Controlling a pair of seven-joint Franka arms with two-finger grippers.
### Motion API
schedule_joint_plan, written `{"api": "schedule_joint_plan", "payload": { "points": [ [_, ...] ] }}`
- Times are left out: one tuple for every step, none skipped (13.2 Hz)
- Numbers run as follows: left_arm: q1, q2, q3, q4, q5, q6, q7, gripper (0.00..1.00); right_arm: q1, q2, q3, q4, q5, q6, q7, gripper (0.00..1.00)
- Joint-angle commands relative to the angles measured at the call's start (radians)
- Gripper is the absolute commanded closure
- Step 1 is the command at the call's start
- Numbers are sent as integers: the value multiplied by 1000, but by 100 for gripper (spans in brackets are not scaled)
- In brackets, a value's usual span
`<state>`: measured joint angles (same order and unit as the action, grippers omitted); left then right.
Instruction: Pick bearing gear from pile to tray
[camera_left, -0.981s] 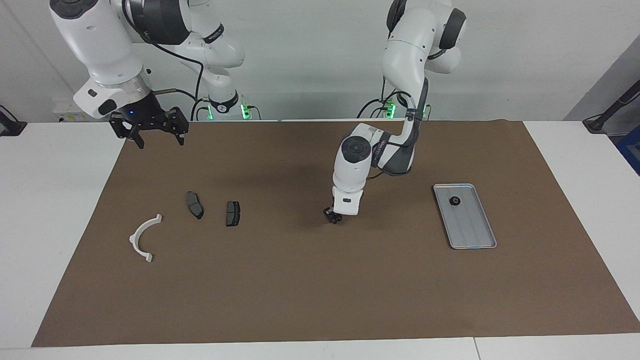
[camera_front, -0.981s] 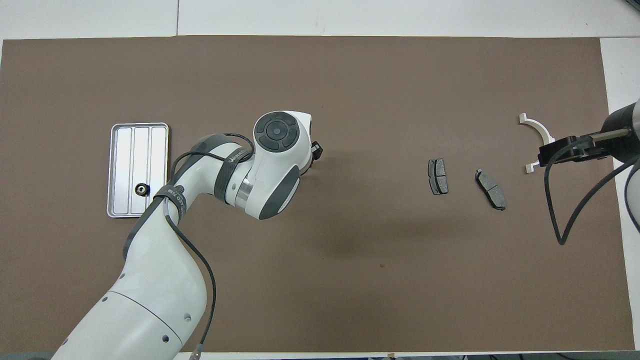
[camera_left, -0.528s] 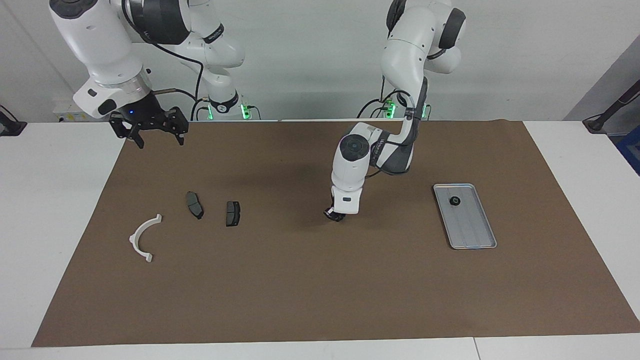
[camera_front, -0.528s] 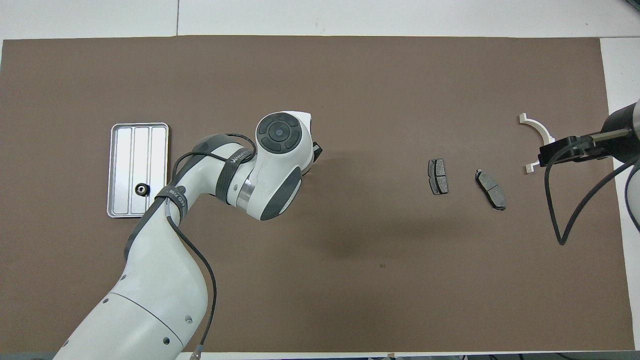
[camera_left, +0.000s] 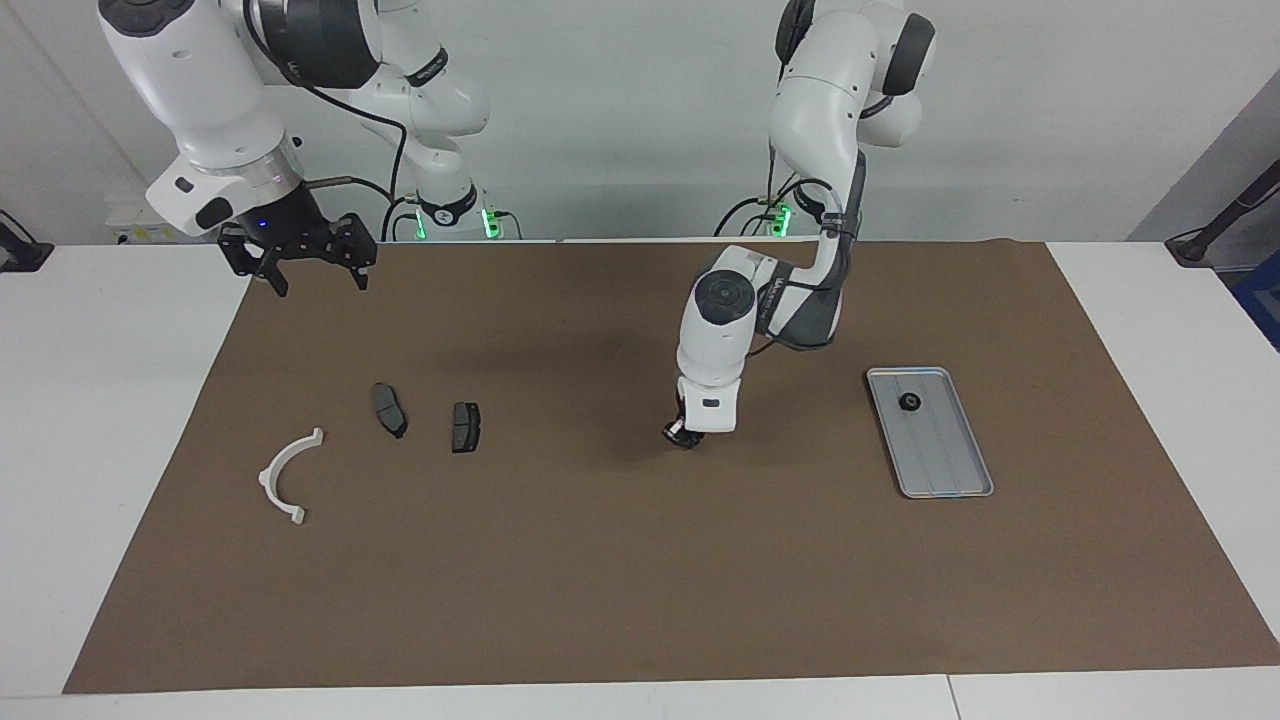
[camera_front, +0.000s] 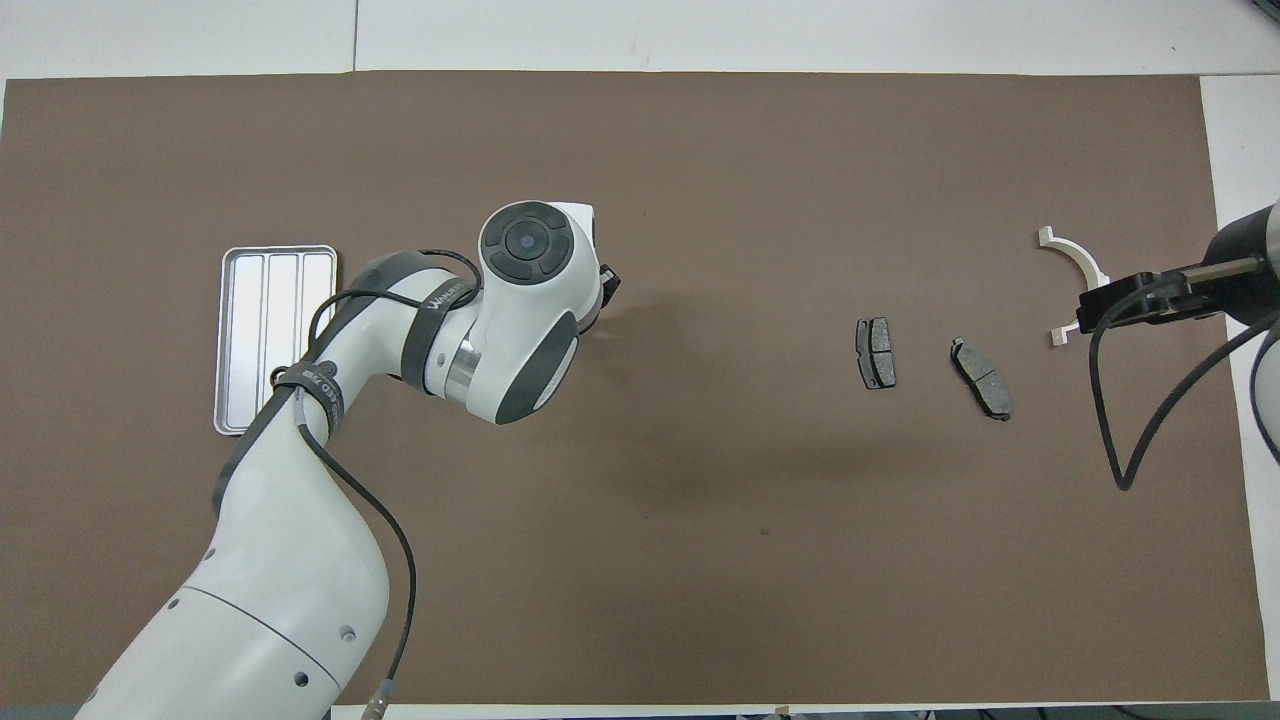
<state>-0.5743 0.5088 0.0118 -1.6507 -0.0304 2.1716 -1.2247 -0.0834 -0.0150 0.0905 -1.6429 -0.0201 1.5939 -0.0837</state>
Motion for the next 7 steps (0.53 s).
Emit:
{"api": "schedule_joint_plan", "payload": {
  "points": [
    [65, -78, -1, -23, 15, -84, 69, 98, -12, -19, 6, -15, 20, -8, 10, 0],
    [101, -102, -1, -37, 15, -102, 126, 98, -12, -19, 6, -15, 20, -8, 10, 0],
    [137, -130, -1, -52, 15, -116, 181, 98, -12, -19, 6, -15, 20, -8, 10, 0],
    [181, -163, -1, -69, 15, -137, 241, 98, -10, -19, 6, -15, 20, -8, 12, 0],
    [232, -196, -3, -84, 15, -179, 328, 98, -9, -19, 6, -15, 20, -8, 12, 0],
    [281, -223, -3, -92, 15, -220, 435, 98, -9, -19, 6, -17, 20, -6, 12, 0],
    [327, -236, -3, -93, 14, -252, 526, 98, -7, -19, 6, -15, 20, -6, 12, 0]
  ]
}}
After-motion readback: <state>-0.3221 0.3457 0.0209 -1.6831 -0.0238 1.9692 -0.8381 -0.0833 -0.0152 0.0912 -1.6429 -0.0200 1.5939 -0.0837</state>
